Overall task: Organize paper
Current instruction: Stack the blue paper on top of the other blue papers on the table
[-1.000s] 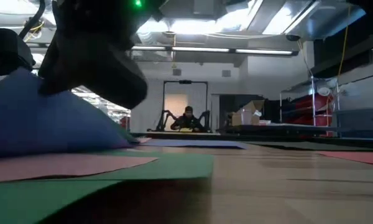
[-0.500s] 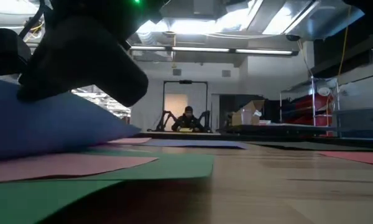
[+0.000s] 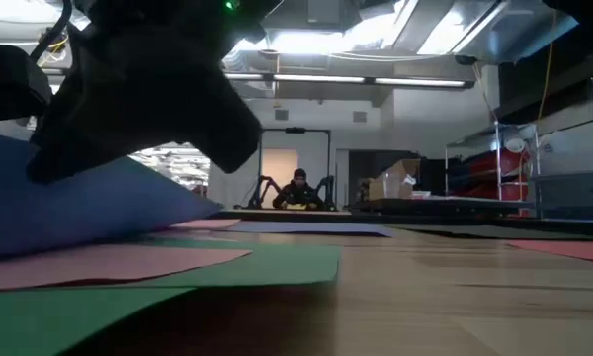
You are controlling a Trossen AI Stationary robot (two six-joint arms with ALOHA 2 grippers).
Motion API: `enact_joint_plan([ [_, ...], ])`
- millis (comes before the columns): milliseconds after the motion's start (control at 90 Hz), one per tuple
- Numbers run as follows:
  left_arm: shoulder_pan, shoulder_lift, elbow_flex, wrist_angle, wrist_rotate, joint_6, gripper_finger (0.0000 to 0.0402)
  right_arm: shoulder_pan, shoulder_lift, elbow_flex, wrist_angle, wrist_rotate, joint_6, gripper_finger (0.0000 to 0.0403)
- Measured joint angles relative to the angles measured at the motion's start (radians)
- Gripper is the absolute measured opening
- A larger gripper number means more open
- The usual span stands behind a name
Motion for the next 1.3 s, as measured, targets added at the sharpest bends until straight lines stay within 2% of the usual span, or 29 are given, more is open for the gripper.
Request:
enact_joint_plan([
  [222, 0.000, 0.001, -0.001, 0.009, 0.005, -0.002, 0.0000, -0.016, 0.000, 0.000, -0.040, -0.062, 0.046, 0.0111],
  [489, 0.000, 0.002, 0.000, 0.013, 0.009, -0.002, 0.0000, -0.027, 0.000, 0.000, -0.057, -0.082, 0.054, 0.0107],
  [567, 0.000, 0.002, 0.000, 0.013, 0.009, -0.002, 0.0000, -0.027, 0.000, 0.000, -0.063, -0.082, 0.053, 0.0088],
  [700, 0.000, 0.002, 0.000, 0.013, 0.009, -0.002, 0.0000, -0.026, 0.000, 0.000, -0.061, -0.082, 0.053, 0.0019],
  [756, 0.000, 0.002, 0.000, 0.013, 0.009, -0.002, 0.0000, -0.025, 0.000, 0.000, -0.060, -0.082, 0.052, 0.0007],
  [1033, 0.000, -0.011, -0.001, 0.011, 0.017, -0.002, 0.0000, -0.015, 0.000, 0.004, -0.056, -0.081, 0.082, 0.0001],
  [1189, 0.000, -0.016, -0.002, 0.007, 0.026, -0.002, 0.0000, 0.009, -0.003, 0.073, -0.110, -0.072, 0.083, 0.0000],
  [1300, 0.000, -0.016, -0.001, 0.007, 0.029, -0.002, 0.0000, 0.030, -0.004, 0.140, -0.166, -0.026, 0.085, 0.0000],
])
